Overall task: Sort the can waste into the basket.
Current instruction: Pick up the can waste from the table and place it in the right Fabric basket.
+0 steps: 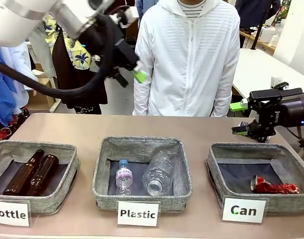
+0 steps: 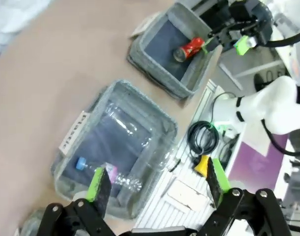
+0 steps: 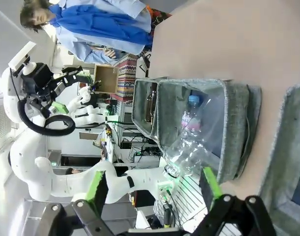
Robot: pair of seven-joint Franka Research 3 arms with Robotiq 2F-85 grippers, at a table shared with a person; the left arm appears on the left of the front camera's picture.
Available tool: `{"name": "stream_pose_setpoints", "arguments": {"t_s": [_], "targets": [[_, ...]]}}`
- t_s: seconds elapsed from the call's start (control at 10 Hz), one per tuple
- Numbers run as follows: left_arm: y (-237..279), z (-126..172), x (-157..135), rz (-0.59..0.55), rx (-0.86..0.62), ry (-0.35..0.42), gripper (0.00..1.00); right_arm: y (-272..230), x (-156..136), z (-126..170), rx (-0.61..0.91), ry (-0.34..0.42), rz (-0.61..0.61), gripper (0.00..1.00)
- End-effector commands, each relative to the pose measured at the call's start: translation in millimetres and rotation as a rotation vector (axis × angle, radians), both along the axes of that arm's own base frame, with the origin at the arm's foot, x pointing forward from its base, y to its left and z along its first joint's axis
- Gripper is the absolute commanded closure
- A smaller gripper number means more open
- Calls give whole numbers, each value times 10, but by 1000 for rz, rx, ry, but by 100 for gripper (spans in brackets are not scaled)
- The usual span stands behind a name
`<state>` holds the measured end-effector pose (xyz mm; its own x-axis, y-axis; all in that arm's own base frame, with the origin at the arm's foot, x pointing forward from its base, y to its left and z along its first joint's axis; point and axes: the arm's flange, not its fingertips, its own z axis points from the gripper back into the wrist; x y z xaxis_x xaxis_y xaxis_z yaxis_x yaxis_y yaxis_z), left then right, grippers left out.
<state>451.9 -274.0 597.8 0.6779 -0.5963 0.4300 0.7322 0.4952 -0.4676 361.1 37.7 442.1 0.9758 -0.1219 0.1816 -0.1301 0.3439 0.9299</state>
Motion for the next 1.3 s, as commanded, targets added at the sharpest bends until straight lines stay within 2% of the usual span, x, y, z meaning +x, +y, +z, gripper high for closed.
{"name": "stream_pose_setpoints", "arguments": {"t_s": [0.0,0.1,0.3,0.5,0.6,0.7,0.8,0.9,1.0,1.2], "targets": [[503,-12,120,90,-92,87,0,9,-1,-13,0,-22,11,0],[652,-67,135,108,-114,126,0,9,-1,-13,0,-22,11,0],[1349,-258,156,194,-264,204,0,9,-1,-13,0,-22,11,0],[2154,-719,75,225,-394,297,0,9,-1,-13,0,-22,11,0],[2455,-1035,15,149,-485,341,0,9,-1,-13,0,-22,11,0],[2697,-1391,-49,180,-550,395,0,9,-1,-13,0,-22,11,0],[2825,-1574,-112,193,-558,456,0,9,-1,-13,0,-22,11,0],[2947,-1606,-78,292,-673,559,0,9,-1,-13,0,-22,11,0],[2847,-1462,-152,200,-530,404,0,9,-1,-13,0,-22,11,0],[2847,-1462,-152,200,-530,404,0,9,-1,-13,0,-22,11,0]]}}
